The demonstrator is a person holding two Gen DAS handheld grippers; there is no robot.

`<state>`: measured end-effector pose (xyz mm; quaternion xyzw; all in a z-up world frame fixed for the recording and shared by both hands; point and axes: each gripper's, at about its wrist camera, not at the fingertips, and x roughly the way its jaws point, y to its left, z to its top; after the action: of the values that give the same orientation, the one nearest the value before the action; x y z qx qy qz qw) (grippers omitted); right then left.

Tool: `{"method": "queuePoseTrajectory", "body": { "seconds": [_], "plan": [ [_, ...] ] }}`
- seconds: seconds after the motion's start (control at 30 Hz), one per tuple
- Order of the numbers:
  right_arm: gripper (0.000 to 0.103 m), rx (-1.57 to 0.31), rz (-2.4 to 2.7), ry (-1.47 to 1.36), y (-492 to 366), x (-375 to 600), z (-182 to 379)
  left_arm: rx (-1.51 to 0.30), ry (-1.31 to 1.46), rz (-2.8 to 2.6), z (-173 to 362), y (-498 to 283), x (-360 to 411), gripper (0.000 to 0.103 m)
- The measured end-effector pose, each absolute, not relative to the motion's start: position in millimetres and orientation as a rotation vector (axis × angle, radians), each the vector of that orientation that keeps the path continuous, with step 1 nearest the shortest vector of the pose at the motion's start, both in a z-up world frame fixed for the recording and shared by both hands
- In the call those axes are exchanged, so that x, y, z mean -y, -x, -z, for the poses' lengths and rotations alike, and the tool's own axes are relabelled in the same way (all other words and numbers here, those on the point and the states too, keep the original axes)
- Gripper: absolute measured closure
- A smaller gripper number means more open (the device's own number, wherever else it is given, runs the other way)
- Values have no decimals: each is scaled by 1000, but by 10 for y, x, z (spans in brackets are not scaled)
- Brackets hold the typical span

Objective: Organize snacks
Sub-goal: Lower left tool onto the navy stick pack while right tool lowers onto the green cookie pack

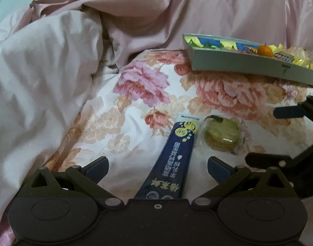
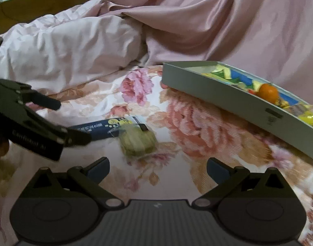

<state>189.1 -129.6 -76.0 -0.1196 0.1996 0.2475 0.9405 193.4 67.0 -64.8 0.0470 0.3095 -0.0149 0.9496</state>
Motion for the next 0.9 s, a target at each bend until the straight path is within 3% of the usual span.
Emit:
{"method": "queuePoseTrajectory", "body": {
  "seconds": [0.67, 0.9],
  "plan": [
    [1, -436, -612, 296, -2357, 1103, 813, -649, -62, 58, 714, -1943, -749, 1],
    [11, -421, -622, 297, -2398, 1071, 828, -645, -34, 98, 717, -1924, -766, 14]
  ]
}}
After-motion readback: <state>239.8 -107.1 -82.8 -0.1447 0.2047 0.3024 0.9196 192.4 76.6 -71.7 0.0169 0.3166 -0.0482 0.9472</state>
